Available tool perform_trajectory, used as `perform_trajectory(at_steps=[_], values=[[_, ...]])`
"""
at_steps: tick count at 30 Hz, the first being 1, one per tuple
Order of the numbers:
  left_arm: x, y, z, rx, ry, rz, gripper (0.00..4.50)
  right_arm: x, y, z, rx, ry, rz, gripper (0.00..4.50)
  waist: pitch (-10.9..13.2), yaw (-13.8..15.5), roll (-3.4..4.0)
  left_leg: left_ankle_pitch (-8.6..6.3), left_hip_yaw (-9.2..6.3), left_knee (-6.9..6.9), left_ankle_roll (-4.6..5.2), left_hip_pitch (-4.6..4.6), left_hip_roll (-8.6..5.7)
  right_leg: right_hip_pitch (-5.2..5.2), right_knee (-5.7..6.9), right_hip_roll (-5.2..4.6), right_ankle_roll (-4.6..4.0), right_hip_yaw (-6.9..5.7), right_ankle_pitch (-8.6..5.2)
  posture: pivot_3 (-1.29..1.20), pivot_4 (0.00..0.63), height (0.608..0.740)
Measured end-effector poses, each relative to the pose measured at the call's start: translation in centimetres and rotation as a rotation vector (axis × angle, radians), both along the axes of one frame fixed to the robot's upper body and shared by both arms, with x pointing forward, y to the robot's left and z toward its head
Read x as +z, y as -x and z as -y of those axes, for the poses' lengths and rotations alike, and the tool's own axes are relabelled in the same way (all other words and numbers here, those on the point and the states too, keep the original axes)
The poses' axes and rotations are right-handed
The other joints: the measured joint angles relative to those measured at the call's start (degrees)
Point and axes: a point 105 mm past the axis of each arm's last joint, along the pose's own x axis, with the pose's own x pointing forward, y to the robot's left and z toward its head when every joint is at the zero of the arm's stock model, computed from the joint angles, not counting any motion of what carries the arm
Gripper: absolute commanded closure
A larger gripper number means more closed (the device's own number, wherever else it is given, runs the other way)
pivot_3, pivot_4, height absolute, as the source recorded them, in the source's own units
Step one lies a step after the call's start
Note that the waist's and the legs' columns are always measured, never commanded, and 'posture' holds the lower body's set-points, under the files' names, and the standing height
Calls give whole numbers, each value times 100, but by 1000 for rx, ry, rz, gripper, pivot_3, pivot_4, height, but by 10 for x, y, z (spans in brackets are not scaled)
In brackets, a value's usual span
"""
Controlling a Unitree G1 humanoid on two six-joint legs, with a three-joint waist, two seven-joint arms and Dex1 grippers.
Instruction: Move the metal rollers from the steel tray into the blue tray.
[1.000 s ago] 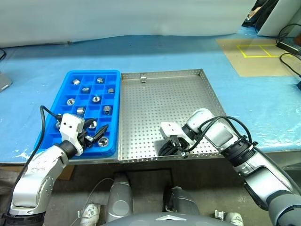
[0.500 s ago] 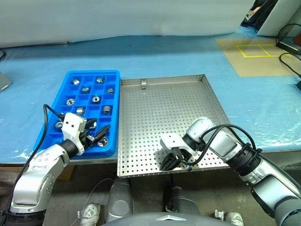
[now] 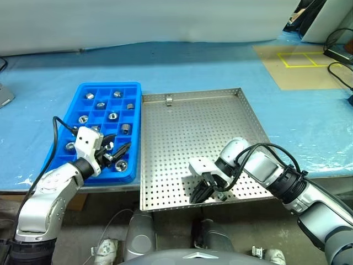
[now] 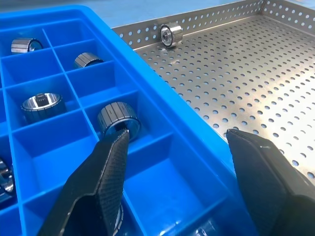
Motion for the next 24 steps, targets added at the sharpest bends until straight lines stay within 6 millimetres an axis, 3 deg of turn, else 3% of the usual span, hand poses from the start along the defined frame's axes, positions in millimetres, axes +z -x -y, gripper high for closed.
perform_trajectory(at_steps=[11, 24], values=[[-1, 0, 0, 0, 0, -2, 1153, -2, 2, 3, -28, 24, -48, 4219, 0, 8, 0, 0, 0, -1, 1, -2, -2, 0, -2, -1, 0, -1, 0, 283, 150, 740], [-6, 5, 5, -18, -1, -35, 1153, -6, 21, 2, -20, 38, -105, 4219, -1, -2, 1, 0, 0, -2, 1, 1, -1, 0, -1, 0, 0, 0, -1, 250, 150, 740]])
